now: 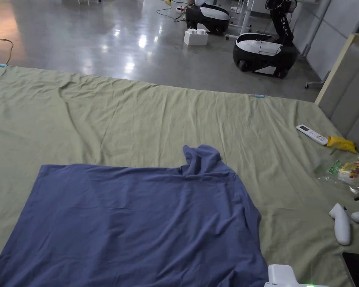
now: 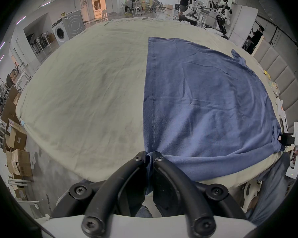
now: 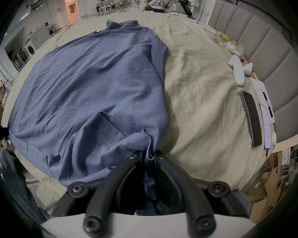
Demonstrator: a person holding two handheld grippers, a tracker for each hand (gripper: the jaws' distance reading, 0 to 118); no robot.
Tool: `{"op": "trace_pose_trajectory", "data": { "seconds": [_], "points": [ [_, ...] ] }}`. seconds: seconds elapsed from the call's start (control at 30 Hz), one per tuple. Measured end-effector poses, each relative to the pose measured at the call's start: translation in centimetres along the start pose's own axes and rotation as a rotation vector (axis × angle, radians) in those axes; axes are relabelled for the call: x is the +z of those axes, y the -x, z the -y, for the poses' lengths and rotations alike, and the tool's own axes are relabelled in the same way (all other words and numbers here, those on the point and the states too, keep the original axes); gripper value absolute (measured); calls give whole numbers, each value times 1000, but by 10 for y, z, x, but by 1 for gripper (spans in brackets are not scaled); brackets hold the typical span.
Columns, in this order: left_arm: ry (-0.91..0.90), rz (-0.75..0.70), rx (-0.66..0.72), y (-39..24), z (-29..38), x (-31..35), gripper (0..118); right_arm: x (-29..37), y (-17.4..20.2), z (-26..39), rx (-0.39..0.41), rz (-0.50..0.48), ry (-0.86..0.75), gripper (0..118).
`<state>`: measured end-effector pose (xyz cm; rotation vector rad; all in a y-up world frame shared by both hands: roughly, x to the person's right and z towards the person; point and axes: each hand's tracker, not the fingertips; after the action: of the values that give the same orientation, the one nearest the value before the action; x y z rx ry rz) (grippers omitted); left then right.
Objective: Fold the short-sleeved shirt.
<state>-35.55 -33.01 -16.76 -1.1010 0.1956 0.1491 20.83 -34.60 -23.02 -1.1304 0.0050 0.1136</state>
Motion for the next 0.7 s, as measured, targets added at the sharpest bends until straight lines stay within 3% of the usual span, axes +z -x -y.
{"op": "trace_pose_trajectory", "data": {
  "seconds": [0.17, 0.37, 0.7],
  "points": [
    [-27, 14, 26, 3, 1, 3, 7, 29, 0, 6, 31, 15, -59, 11],
    [-99, 30, 32, 1, -5, 17, 7, 66, -5, 2, -24, -12, -205, 11],
    [-255, 61, 59, -4, -57, 25, 7, 67, 0, -56, -27, -23, -296, 11]
  ]
}}
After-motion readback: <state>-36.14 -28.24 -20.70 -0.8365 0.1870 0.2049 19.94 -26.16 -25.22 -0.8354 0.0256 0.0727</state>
